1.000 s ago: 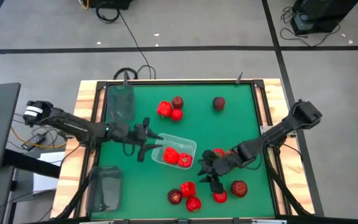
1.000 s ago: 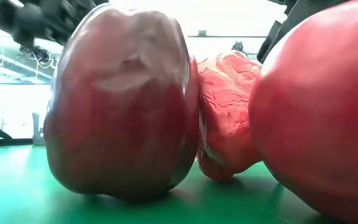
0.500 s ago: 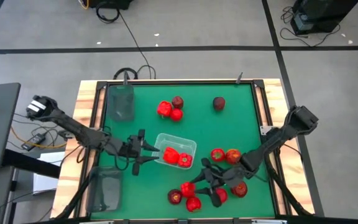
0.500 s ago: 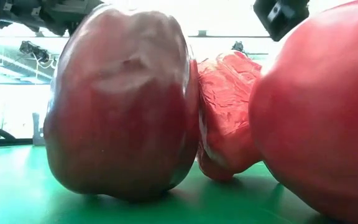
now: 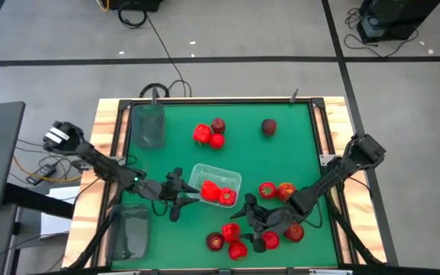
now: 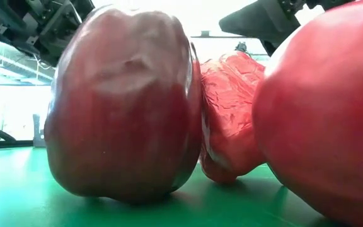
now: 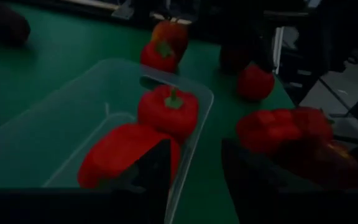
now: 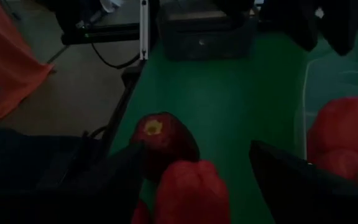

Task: Sort produce into baskets
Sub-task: Put the red bell pepper into the transparent bin

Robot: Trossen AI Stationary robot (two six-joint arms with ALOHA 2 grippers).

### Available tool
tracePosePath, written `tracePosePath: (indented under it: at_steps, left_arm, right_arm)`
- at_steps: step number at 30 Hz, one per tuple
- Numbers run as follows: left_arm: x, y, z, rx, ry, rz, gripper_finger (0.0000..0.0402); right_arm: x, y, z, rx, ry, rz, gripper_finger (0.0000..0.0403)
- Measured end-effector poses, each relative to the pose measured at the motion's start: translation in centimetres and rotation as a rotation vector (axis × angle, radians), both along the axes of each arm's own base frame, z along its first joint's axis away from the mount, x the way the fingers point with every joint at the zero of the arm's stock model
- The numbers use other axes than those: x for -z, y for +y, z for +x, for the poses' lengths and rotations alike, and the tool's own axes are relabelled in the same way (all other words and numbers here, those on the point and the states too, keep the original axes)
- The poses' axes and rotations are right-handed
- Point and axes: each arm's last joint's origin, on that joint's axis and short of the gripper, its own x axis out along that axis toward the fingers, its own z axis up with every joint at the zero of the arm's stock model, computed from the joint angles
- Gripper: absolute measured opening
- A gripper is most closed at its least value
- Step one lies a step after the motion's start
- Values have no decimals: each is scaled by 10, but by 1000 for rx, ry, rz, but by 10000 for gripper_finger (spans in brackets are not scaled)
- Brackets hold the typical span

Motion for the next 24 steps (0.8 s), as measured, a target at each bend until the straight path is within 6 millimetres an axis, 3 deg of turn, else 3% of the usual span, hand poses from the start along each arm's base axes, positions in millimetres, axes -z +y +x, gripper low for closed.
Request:
tracePosePath:
  at_steps: [9,24]
  left_arm:
    - [4,-9,-1,14,-4,-50,147]
    - [2,-15,-4,8,-28,-59,147]
  right_arm:
    - [12,14,22,22,165,-100,311]
    - [12,-3,35,7,279,47,310]
